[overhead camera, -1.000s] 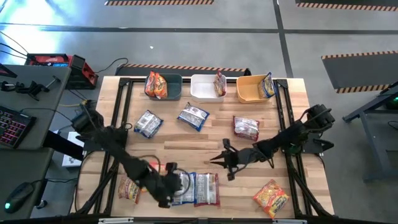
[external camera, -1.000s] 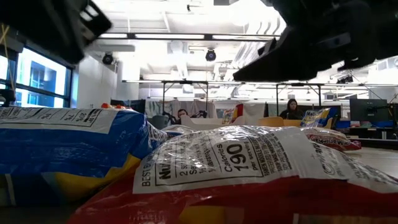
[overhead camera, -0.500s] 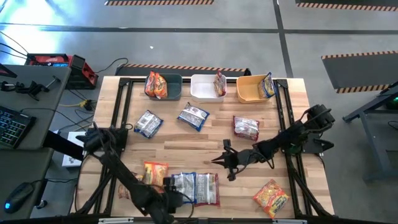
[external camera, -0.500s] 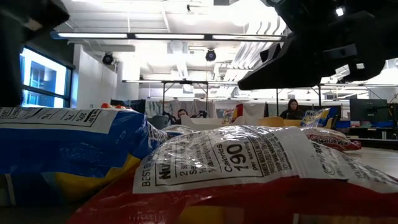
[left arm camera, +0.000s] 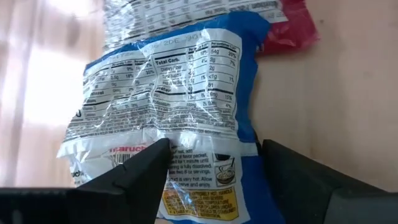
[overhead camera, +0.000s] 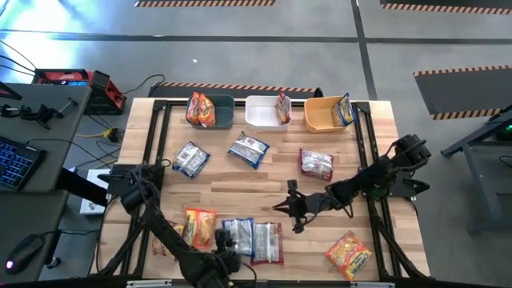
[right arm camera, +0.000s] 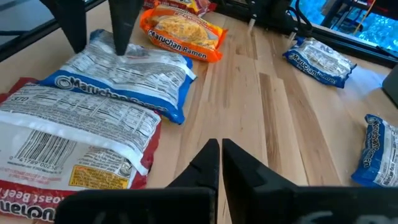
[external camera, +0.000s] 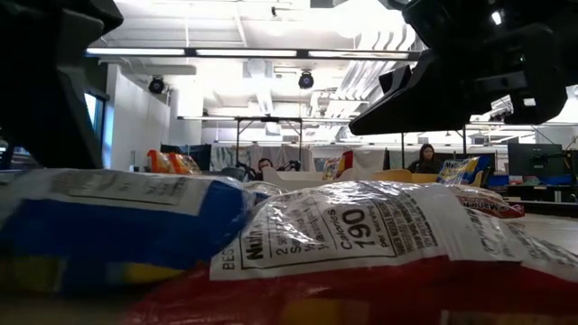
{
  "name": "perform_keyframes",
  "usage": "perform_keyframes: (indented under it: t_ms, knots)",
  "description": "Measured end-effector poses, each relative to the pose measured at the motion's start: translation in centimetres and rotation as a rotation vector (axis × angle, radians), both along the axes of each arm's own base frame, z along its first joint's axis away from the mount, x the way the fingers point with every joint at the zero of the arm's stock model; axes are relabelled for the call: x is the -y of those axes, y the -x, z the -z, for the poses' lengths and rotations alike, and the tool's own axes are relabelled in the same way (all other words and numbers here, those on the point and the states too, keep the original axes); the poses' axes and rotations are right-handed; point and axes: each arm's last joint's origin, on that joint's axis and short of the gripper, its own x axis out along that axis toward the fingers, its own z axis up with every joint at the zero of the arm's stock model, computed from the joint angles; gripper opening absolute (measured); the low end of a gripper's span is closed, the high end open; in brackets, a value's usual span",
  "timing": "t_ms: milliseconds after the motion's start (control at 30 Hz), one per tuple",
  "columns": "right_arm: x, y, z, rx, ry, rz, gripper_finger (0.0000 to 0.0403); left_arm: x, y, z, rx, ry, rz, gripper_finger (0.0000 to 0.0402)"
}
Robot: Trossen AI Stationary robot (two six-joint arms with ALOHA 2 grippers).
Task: Sort Maruchan noodles
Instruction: Put the bottom blue noodle pack into the yellow bin
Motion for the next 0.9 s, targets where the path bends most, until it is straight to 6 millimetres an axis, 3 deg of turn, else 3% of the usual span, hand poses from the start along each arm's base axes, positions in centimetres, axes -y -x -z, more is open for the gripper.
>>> perform_keyframes:
  t_ms: [167,500,700,900]
  knots:
    - [-0.1,0.1,0.0,-0.002,0.006,-0.006,0.0,-0.1,0.0,0.6,0.002,-0.043,0.0,0.0202]
    - [-0.2,0.1,0.0,0.002,0.029,-0.026,0.0006,-0.5,0.4,-0.9,-0.03,-0.045,0.033,0.0022]
    - [-0.3,-0.2,-0.7,0.074,0.052,-0.028,0.0049,-1.8,0.4,-4.1,0.008,-0.024,0.019,0.001]
    - [-0.5,-0.6,-1.1,0.078,0.018,-0.015,0.0132,-5.1,0.4,-8.5,0.111,0.029,-0.067,0.0004]
